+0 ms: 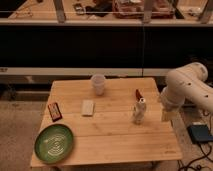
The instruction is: Place the white sponge in the ceramic bowl
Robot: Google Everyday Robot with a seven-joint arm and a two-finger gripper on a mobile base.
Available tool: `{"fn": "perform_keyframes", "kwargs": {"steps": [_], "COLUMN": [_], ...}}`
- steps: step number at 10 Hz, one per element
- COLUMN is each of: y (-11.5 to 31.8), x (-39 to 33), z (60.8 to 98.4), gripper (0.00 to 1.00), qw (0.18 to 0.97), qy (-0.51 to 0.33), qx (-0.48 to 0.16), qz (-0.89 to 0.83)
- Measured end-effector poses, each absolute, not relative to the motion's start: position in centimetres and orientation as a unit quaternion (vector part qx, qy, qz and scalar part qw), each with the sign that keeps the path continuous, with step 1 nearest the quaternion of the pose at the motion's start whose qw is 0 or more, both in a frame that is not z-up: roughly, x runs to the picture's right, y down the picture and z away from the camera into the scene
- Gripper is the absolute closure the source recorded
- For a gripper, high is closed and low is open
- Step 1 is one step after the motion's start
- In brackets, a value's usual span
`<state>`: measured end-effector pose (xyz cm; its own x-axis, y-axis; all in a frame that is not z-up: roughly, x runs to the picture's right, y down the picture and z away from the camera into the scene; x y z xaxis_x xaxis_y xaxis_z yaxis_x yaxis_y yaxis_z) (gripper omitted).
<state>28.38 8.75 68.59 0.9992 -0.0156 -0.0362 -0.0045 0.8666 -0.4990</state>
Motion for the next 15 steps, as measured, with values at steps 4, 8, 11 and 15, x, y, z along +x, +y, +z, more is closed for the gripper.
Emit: {"fn": "perform_keyframes", "kwargs": {"steps": [4, 8, 11, 15], "y": [-2.3, -7.1, -7.8, -8.8], "x": [20.9, 11.4, 10.2, 10.7], "z": [67.7, 64.5, 63.8, 64.7], "gripper": [0.35, 0.35, 0.35, 0.35], "qw": [0.979, 0.946, 0.938, 0.913], "qy": [-0.06, -0.195, -0.213, -0.195], "qx": [-0.122, -0.006, 0.016, 0.031], "qz": [-0.154, -0.258, -0.274, -0.357]}}
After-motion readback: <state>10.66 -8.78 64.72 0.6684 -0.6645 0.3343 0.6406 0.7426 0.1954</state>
